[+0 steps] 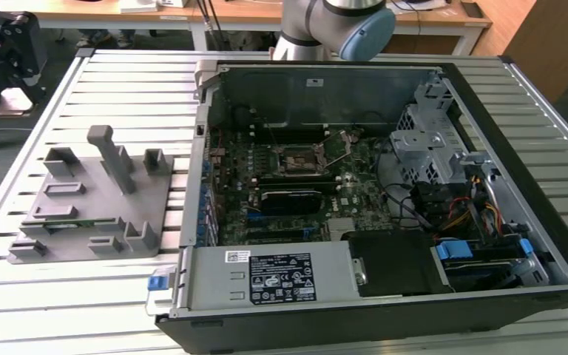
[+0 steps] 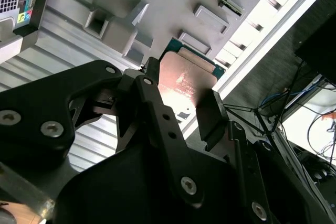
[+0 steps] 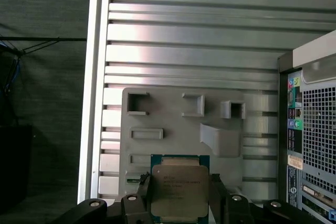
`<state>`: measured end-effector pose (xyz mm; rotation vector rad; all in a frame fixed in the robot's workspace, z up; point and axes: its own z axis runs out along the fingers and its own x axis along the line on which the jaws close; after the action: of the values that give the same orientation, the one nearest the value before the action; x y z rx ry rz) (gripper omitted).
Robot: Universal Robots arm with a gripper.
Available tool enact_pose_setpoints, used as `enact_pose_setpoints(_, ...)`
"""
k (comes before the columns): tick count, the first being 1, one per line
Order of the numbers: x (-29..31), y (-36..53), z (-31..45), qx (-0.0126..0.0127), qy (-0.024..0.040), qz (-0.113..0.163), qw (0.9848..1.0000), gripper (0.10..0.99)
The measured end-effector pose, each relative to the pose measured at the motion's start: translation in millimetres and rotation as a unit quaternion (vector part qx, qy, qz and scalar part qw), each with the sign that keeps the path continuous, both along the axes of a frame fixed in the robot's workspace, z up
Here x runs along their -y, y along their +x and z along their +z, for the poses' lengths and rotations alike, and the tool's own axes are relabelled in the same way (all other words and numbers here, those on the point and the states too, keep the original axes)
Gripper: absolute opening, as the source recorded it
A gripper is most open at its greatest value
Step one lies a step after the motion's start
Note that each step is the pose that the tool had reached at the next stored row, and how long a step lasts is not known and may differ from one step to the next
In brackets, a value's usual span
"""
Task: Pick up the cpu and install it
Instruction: 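Pick up the cpu and move it towards the insertion slot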
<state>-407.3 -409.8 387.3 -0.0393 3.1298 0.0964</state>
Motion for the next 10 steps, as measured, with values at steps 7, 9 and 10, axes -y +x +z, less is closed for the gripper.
enact_pose_setpoints(7, 0.0, 2.9, -0.1, 0.0001, 0.0, 0.0, 1.0, 0.525)
enact_pose_setpoints(9, 0.0, 3.4, 0.0, 0.0, 0.0, 0.0, 1.0, 0.525)
enact_pose_setpoints(10, 0.0, 3.6, 0.0, 0.0, 0.0, 0.0, 1.0, 0.525)
